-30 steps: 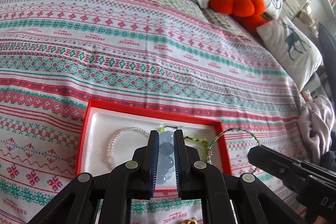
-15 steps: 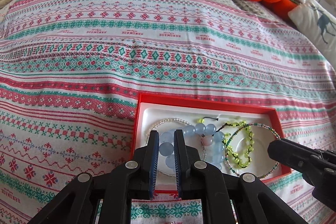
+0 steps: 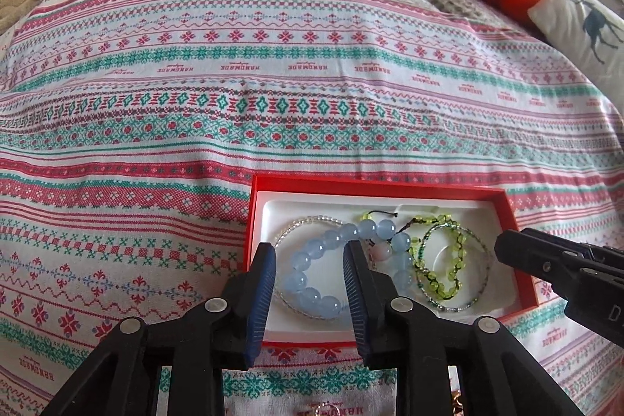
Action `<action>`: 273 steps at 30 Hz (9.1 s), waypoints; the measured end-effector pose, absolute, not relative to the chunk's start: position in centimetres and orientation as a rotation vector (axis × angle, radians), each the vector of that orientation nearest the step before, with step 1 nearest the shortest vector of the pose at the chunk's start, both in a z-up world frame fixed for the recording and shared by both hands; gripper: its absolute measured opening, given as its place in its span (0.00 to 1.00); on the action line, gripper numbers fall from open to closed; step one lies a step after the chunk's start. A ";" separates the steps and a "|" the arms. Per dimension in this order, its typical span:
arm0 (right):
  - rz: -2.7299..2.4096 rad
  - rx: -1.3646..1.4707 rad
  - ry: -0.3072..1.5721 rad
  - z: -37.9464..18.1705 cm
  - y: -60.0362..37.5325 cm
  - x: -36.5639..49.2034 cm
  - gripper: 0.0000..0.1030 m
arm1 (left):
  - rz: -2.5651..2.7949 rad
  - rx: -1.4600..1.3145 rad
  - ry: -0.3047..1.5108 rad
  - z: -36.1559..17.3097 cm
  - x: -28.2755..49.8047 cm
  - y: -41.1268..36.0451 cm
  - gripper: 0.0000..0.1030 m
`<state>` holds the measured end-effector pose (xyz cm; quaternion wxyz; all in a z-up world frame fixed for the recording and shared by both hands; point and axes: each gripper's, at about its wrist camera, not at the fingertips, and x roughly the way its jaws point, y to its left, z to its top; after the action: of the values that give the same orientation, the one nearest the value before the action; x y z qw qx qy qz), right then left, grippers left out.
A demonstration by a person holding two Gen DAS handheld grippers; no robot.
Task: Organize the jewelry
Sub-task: 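Lower both bracelets into the red box and open both tools, then grasp the black hair clip with the left tool, then carry the hair clip into the box with the left tool while the right tool carries the gold ring, then grasp the gold stone ring with the left tool while the right tool grasps a small gold earring, then lift the ring with the left tool while the right tool lifts the earring toward the box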
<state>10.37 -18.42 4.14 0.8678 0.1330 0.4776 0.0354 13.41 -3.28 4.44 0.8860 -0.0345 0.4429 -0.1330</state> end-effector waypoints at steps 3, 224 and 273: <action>0.080 0.253 0.998 4.8 -18.3 9.6 0.26 | -0.278 -0.062 0.915 5.1 12.7 -3.0 0.43; 0.071 0.213 1.364 -2.4 -16.6 3.3 0.41 | -0.220 -0.017 1.274 -0.4 6.7 0.9 0.83; 0.103 0.133 1.309 -0.5 -15.5 3.6 0.12 | -0.283 0.192 1.245 -2.4 11.5 -9.6 0.18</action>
<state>3.57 -15.49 -0.48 0.7900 0.0617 0.6081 0.0479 11.52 -9.64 -2.42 0.7987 0.0895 0.5803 -0.1317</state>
